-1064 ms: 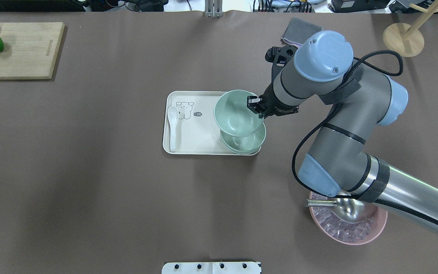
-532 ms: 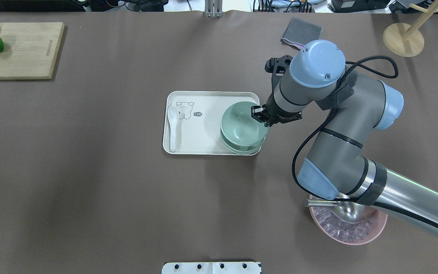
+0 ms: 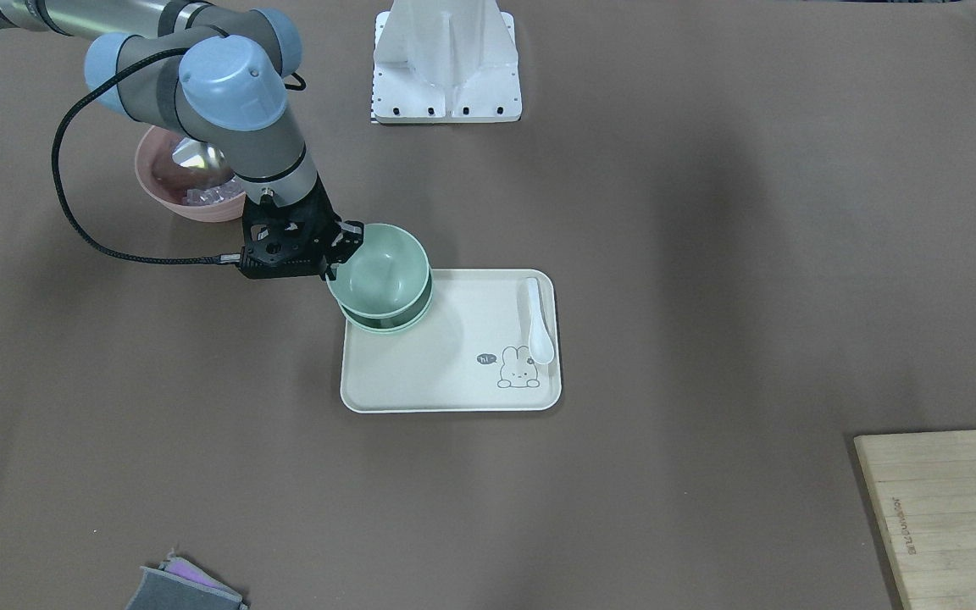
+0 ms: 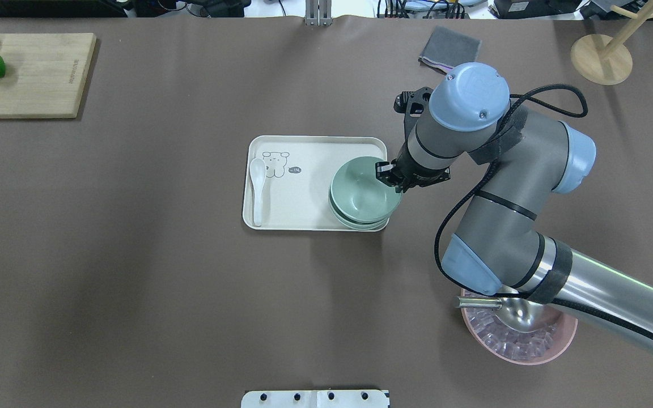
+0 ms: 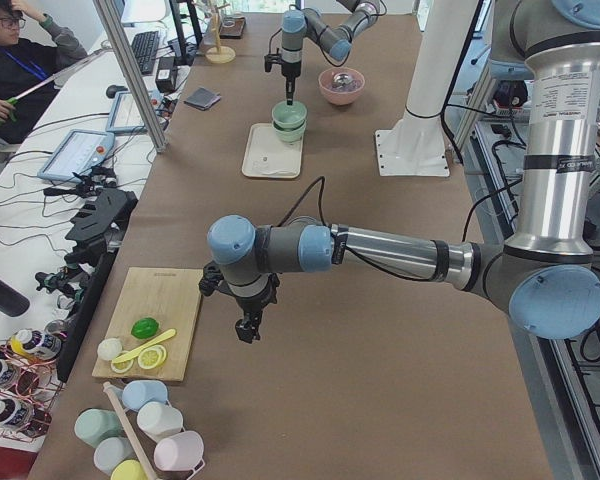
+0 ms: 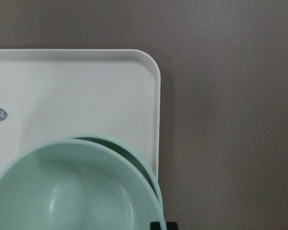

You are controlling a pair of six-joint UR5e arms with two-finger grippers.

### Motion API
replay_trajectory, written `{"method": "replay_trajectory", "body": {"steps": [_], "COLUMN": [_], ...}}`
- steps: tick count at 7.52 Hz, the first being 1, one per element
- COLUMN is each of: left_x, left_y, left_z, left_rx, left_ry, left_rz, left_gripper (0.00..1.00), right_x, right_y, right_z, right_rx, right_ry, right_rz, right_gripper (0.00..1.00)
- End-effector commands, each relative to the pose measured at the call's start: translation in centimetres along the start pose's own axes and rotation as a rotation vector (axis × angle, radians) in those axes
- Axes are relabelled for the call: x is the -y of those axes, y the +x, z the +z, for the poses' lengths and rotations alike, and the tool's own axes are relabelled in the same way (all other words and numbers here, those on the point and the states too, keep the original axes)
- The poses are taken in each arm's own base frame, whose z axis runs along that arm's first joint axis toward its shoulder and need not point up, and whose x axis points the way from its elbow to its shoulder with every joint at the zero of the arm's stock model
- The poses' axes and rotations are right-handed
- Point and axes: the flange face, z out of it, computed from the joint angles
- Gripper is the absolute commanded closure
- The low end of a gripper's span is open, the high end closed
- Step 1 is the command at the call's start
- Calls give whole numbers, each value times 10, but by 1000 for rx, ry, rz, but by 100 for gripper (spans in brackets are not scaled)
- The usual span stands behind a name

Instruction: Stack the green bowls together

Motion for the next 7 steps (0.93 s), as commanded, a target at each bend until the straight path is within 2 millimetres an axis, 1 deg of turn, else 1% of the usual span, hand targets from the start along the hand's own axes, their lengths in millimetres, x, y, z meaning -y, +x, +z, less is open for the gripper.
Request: {"method": "replay_trajectory", "body": {"steps": [1,3,5,7], "left_x": [0,0,0,0], "left_y": [0,0,0,0], "left_z": [0,0,0,0], "left_rx": [0,0,0,0], "left_ry": [0,-1,0,0], "left_rz": [0,-1,2,0], "left_gripper": [2,2,2,2], "right_x": [0,1,5,5], "right_y": [-1,-2,-2,-1], "right_z": [1,2,10,12], "right_rx": [1,1,-12,-14], "right_ry": [0,0,-9,-10], "right_rz": [-2,-5,-1,-11], "right_gripper": [100,100,100,100]}}
